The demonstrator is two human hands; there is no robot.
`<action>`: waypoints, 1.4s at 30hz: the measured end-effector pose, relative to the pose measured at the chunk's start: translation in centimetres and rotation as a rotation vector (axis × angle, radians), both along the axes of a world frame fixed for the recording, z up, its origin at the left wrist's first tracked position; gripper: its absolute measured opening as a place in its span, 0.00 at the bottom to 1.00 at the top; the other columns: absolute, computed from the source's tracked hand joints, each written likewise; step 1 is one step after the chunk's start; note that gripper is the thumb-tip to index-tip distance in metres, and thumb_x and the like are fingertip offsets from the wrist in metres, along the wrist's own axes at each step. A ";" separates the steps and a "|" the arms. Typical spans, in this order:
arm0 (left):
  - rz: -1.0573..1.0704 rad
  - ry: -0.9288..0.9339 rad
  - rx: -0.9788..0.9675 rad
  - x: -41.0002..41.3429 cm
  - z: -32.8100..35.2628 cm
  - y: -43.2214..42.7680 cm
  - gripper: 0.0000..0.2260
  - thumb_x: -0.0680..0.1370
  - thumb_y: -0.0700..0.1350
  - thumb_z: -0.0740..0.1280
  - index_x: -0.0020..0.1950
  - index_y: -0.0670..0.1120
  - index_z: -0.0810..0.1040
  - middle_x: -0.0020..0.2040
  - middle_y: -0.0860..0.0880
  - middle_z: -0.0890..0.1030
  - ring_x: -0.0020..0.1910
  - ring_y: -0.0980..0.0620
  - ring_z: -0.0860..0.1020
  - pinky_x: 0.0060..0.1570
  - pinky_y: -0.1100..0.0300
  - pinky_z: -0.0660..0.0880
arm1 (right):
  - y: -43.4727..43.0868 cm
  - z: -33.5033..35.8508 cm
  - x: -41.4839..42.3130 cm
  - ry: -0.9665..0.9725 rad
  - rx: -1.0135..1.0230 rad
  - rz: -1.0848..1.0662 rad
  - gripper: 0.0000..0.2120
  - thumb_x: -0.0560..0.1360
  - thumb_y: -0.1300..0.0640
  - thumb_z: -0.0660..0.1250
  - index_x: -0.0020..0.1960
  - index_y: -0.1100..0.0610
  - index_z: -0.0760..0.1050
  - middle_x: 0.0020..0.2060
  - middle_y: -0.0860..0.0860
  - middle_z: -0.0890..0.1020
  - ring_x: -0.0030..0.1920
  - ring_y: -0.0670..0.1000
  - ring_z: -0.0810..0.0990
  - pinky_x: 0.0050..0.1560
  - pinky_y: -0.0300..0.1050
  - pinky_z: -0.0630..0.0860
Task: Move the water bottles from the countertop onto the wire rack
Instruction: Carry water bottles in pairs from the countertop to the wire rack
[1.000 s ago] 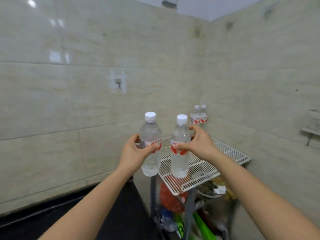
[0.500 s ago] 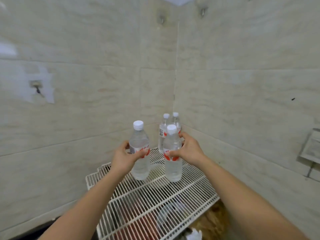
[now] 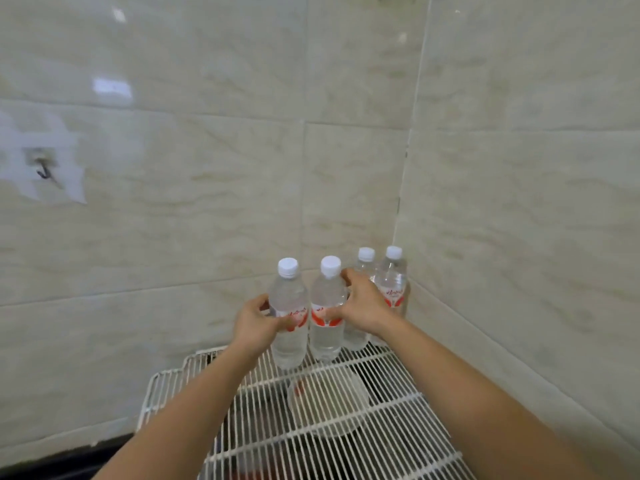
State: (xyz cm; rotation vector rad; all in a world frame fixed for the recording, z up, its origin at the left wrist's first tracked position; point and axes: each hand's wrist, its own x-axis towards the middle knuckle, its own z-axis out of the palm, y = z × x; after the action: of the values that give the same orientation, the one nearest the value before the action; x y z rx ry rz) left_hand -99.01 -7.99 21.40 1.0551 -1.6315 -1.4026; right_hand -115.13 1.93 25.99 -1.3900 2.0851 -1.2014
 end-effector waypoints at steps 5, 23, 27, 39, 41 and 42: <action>0.023 0.037 0.047 -1.4 -0.6 -1.0 0.25 0.65 0.32 0.76 0.61 0.42 0.78 0.53 0.45 0.83 0.53 0.43 0.81 0.57 0.43 0.77 | -2.6 -1.0 -1.4 -0.014 0.061 0.055 0.36 0.67 0.66 0.76 0.71 0.58 0.65 0.65 0.53 0.75 0.59 0.52 0.76 0.49 0.37 0.76; -0.064 0.006 0.080 -3.9 0.2 -4.1 0.20 0.68 0.34 0.75 0.55 0.50 0.78 0.49 0.54 0.82 0.53 0.44 0.80 0.51 0.46 0.77 | -7.0 2.3 -3.2 0.061 -0.058 -0.018 0.15 0.74 0.58 0.71 0.59 0.57 0.74 0.50 0.50 0.77 0.50 0.51 0.76 0.44 0.40 0.69; -0.103 -0.021 0.089 -3.8 0.4 -4.3 0.20 0.70 0.34 0.74 0.58 0.50 0.77 0.51 0.53 0.81 0.54 0.45 0.78 0.46 0.51 0.75 | -7.5 2.7 -3.2 0.157 -0.010 -0.041 0.15 0.76 0.57 0.68 0.62 0.58 0.73 0.57 0.55 0.77 0.54 0.55 0.76 0.49 0.43 0.69; -0.174 -0.133 -0.040 -3.2 0.4 -3.2 0.27 0.75 0.40 0.70 0.73 0.49 0.68 0.67 0.50 0.75 0.66 0.47 0.73 0.57 0.57 0.69 | -6.0 3.1 -1.8 0.344 0.034 -0.029 0.20 0.79 0.56 0.63 0.68 0.62 0.69 0.67 0.57 0.73 0.66 0.57 0.72 0.61 0.48 0.69; -0.116 -0.141 -0.057 -2.8 1.0 -2.8 0.31 0.76 0.43 0.69 0.77 0.48 0.60 0.72 0.49 0.70 0.71 0.45 0.69 0.62 0.56 0.68 | -5.7 3.4 -1.0 0.418 -0.033 -0.038 0.21 0.79 0.56 0.63 0.71 0.60 0.67 0.70 0.54 0.70 0.69 0.55 0.69 0.66 0.48 0.66; -0.066 -0.155 -0.079 -2.4 1.3 -2.7 0.32 0.77 0.45 0.69 0.78 0.47 0.58 0.75 0.48 0.66 0.72 0.45 0.67 0.65 0.54 0.67 | -5.6 3.6 -0.5 0.447 -0.080 -0.040 0.21 0.79 0.56 0.62 0.70 0.59 0.68 0.70 0.54 0.71 0.69 0.54 0.69 0.66 0.47 0.66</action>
State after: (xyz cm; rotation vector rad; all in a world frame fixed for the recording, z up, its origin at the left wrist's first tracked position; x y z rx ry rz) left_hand -101.40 -10.71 22.73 1.0958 -1.8329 -1.3151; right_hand -115.64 -3.65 29.63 -1.7972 2.3855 -1.0728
